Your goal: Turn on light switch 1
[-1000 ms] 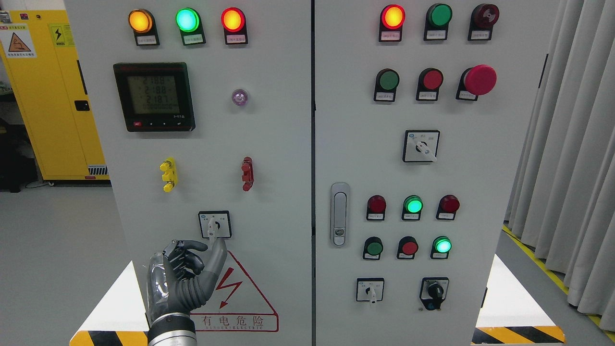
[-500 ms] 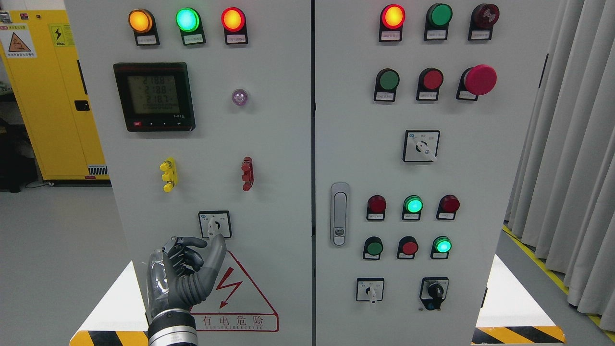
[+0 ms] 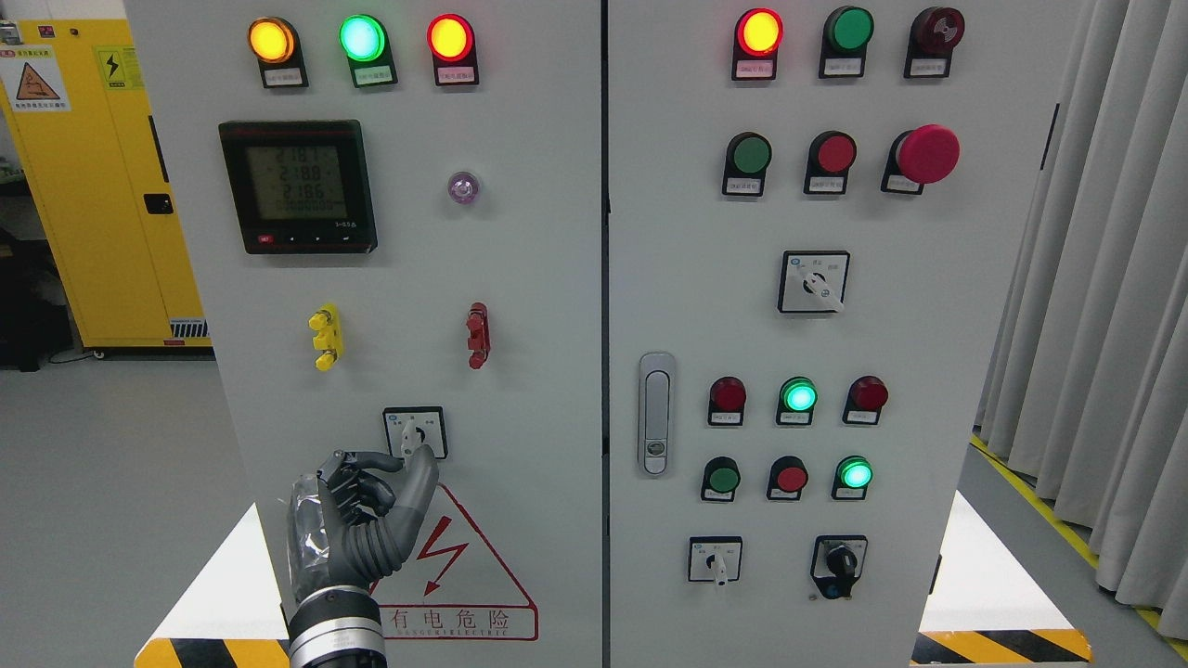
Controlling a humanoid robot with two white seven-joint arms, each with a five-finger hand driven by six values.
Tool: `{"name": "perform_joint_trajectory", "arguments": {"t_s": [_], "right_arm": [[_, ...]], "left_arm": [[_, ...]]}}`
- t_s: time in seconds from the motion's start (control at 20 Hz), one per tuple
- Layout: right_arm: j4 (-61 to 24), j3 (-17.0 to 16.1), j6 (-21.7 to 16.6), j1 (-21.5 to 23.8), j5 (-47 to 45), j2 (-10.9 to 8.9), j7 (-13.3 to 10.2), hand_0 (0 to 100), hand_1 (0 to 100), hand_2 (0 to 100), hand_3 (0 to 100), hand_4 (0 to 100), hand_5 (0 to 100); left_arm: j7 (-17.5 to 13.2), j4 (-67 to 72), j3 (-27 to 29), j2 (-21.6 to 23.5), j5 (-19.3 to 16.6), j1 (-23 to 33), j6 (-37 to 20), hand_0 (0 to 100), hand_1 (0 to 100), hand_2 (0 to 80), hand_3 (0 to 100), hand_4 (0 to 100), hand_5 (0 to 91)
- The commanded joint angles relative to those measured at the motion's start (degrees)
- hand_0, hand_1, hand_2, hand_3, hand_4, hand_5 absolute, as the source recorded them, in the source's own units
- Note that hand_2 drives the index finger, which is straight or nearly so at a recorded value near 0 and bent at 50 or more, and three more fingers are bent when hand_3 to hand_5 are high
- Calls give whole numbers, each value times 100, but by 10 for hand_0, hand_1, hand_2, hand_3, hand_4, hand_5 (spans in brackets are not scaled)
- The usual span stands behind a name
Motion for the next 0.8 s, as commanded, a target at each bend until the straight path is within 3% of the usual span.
{"name": "perform_joint_trajectory", "arguments": {"t_s": [0.0, 0.75], "right_arm": [[0, 0, 4, 0, -167, 0, 5, 0, 500, 40, 0, 0, 0], [0, 0, 4, 0, -167, 0, 5, 0, 500, 40, 0, 0, 0]], "left_arm": [[1, 110, 5, -5, -26, -54, 15, 219, 707, 596, 914, 896, 837], [1, 224, -30, -31, -71, -168, 15, 281, 697, 607, 916, 897, 838]]}}
